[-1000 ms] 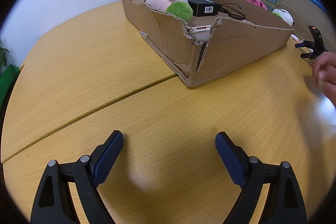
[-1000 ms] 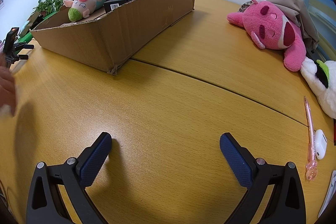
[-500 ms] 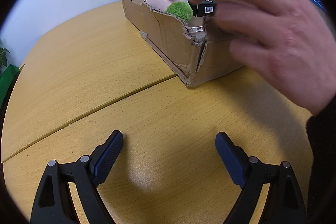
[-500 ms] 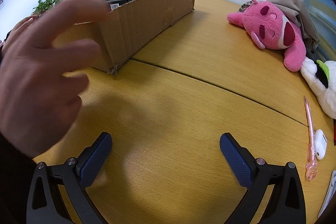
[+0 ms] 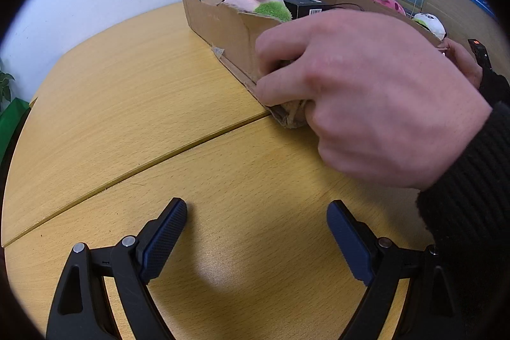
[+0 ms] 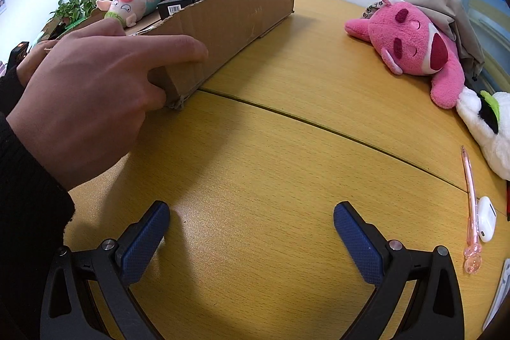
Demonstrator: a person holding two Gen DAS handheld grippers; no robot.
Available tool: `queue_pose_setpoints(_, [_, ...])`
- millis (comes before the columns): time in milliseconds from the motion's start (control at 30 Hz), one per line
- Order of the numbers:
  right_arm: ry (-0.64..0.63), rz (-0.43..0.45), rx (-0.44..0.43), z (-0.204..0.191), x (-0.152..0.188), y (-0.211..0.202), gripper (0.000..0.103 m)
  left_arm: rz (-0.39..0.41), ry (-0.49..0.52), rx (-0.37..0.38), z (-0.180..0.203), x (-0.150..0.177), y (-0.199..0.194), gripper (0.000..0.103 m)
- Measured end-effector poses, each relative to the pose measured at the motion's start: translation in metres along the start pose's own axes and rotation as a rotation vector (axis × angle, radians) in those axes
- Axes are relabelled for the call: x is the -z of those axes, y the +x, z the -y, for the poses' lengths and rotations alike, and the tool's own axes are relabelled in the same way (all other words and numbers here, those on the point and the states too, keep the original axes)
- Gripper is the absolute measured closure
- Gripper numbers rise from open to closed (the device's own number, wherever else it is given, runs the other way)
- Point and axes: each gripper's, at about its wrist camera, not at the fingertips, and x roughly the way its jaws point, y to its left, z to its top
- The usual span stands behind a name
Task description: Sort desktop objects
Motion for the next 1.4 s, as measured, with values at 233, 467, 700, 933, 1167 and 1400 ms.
queue_pose_setpoints(233, [0.0, 0.0, 0.0, 0.0004, -0.0001, -0.0002, 0.0, 0.0, 0.0, 0.0, 0.0, 0.0, 0.0, 0.013])
queue_pose_setpoints(467, [0.003, 0.001, 0.004, 0.0016, -0.0007, -0.0006, 0.0, 0.0, 0.0, 0.0, 0.0, -0.0001, 0.0002, 0.013])
queue_pose_setpoints(700, [0.01, 0.001, 0.01, 0.004, -0.0019, -0.0035, 0.0, 0.0, -0.001, 0.0, -0.0003, -0.0004, 0.0002, 0.013])
queue_pose_setpoints(933, [0.01, 0.002, 0.013, 0.002, -0.0029, -0.0038, 0.0, 0.0, -0.001, 0.001, -0.0013, -0.0012, -0.0005, 0.013])
queue_pose_setpoints(1167, [0.01, 0.002, 0.013, -0.0004, -0.0016, -0.0021, 0.0, 0.0, -0.002, 0.002, -0.0023, -0.0018, -0.001, 0.013])
queue_pose_setpoints(1400, [0.011, 0.002, 0.013, 0.0001, -0.0015, -0.0012, 0.0, 0.0, -0.001, 0.001, -0.0026, -0.0021, -0.0014, 0.013])
